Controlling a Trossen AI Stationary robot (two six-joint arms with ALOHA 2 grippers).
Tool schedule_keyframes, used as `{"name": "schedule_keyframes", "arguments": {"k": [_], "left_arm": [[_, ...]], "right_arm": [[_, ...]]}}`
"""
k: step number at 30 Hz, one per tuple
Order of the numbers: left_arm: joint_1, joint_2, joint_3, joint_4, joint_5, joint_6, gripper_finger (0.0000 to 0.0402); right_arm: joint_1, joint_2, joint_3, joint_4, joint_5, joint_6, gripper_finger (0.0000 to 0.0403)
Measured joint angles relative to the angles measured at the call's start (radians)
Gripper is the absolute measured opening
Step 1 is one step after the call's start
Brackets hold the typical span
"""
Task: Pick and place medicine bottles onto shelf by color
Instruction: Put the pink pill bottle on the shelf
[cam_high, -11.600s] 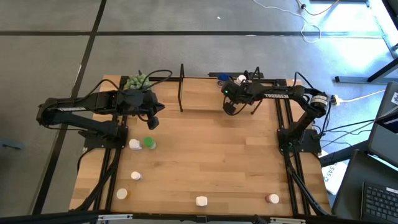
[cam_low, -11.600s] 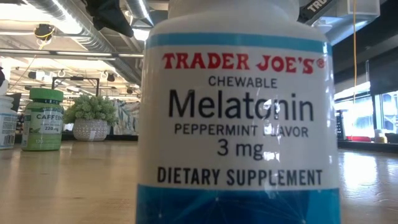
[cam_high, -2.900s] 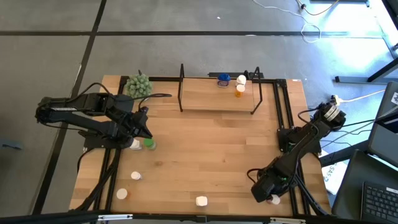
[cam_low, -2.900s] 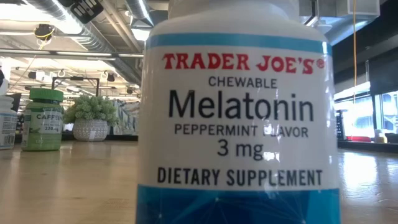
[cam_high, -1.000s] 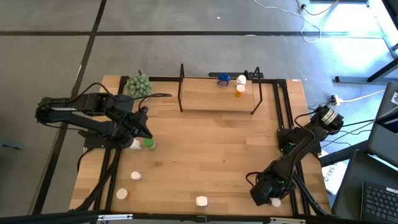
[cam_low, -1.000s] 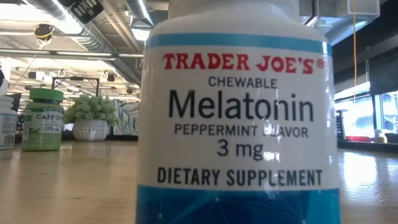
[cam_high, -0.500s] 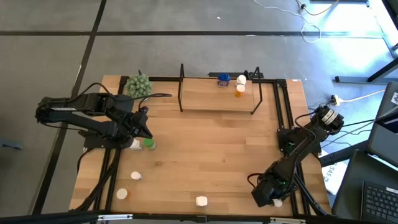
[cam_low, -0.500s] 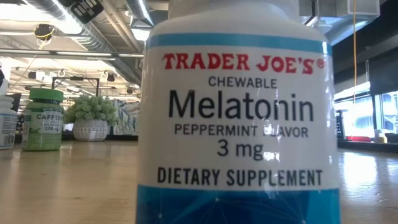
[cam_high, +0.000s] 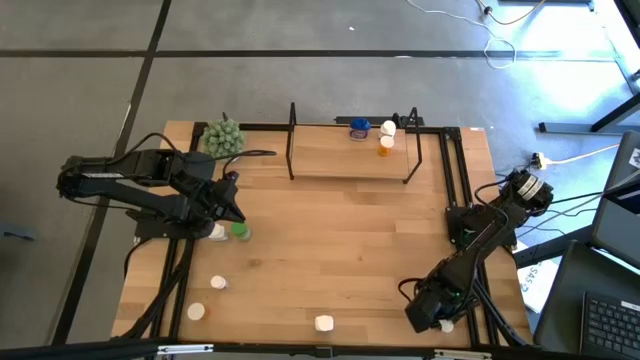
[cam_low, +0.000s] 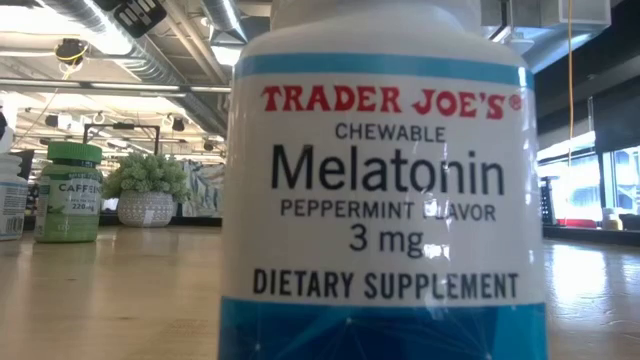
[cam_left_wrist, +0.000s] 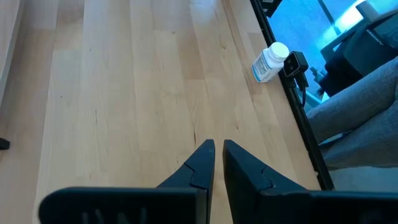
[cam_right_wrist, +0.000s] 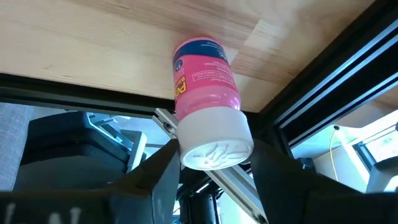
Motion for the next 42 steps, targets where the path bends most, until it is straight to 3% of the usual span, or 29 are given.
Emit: {"name": "schedule_keyframes", "arguments": {"k": [8,25,42], "left_arm": [[0.0,0.0,0.0,0.0,0.0,0.0,0.0027],[0.0,0.0,0.0,0.0,-0.028,0.006,0.0027],[0.0,0.0,0.0,0.0,-0.065,0.008,0.0027]], "right_arm": [[-0.018,0.0,0.0,0.001,0.004,-0.009,0.017],[-0.203,-0.006,0.025,-0.018,0.055,-0.279,0.0173],[-0.456,-0.005,0.292,-0.456,0.165,-0.678,0.0173]]}}
